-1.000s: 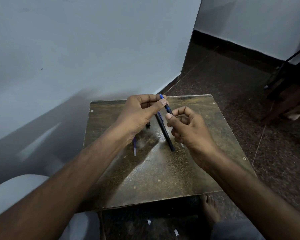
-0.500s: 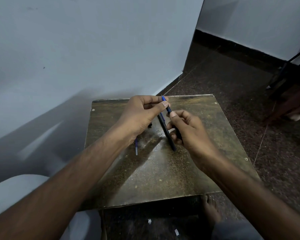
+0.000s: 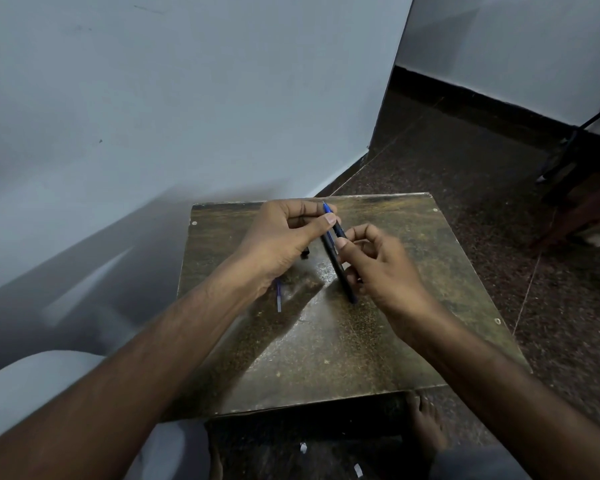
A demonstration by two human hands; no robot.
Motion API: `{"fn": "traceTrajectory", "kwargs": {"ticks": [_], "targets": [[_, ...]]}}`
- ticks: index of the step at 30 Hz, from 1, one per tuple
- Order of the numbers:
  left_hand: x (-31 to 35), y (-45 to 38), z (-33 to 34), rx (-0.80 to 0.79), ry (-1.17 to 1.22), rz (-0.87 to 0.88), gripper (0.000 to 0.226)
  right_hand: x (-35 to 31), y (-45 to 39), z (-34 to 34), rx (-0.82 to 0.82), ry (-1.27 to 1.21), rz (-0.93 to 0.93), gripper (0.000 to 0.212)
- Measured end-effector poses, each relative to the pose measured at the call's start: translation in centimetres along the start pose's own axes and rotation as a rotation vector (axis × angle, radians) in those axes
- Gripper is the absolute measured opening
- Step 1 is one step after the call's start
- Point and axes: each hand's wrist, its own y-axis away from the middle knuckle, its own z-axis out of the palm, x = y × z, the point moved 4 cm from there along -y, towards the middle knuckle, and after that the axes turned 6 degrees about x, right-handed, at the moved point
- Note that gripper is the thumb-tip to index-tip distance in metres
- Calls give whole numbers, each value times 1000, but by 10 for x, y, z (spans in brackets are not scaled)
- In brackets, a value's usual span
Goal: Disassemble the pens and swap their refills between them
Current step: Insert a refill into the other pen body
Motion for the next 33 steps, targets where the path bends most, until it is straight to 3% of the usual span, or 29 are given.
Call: {"fn": "traceTrajectory", "kwargs": {"ticks": [3, 10, 15, 23, 27, 30, 33], "targets": [[0, -1, 2, -4, -11, -1, 7, 1, -1, 3, -23, -59, 51, 33], [-3, -7, 9, -22, -14, -12, 8, 3, -6, -2, 15, 24, 20, 6], [-3, -10, 11, -8, -14, -3, 6, 3, -4, 0, -44, -13, 40, 17], [-8, -2, 19, 71, 79, 59, 18, -2, 0, -5, 38, 125, -75, 12], [-2, -2, 17, 17, 127, 63, 19, -6, 1, -2, -17, 140, -98, 20], [-1, -2, 19, -39, 143, 36, 27, -5, 2, -5, -97, 25, -24, 24], [-3, -5, 18, -76, 133, 4, 18, -4, 4, -5, -187, -98, 37, 25]]}}
